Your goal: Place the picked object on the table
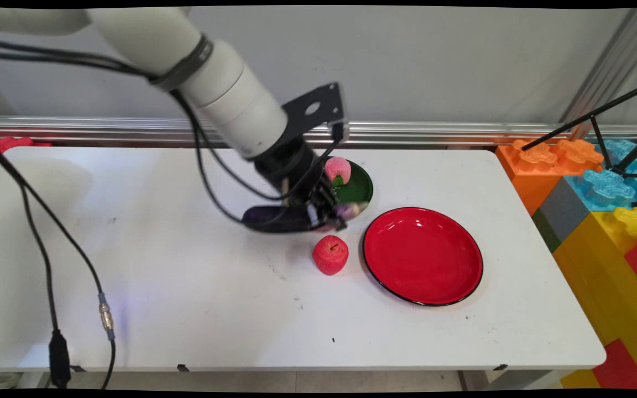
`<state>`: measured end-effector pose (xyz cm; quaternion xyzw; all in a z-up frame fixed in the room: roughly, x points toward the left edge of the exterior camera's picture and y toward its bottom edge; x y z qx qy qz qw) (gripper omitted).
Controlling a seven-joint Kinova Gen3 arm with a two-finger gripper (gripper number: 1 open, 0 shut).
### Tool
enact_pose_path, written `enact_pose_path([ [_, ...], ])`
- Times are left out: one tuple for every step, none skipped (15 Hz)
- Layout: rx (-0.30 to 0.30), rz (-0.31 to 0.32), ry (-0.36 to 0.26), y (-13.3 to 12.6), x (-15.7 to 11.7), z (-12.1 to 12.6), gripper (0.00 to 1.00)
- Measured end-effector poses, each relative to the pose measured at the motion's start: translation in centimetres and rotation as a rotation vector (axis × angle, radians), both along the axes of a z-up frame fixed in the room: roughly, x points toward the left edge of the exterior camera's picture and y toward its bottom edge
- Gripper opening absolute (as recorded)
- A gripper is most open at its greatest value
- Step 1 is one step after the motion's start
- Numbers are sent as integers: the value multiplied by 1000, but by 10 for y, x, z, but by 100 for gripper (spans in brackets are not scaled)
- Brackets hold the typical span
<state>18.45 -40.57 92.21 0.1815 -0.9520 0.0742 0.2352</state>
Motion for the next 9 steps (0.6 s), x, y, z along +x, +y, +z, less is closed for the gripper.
enact_pose_path([
  [24,5,2,10,3,-6,0],
  [51,9,3,20,5,-13,0],
  [74,12,2,28,7,-20,0],
  [98,15,1,36,9,-29,0],
  [116,17,-1,43,11,-37,0],
  [133,20,-3,49,13,-45,0],
  [148,23,-7,53,15,-54,0],
  [158,26,-12,57,16,-63,0],
  [166,29,-17,60,18,-70,0],
])
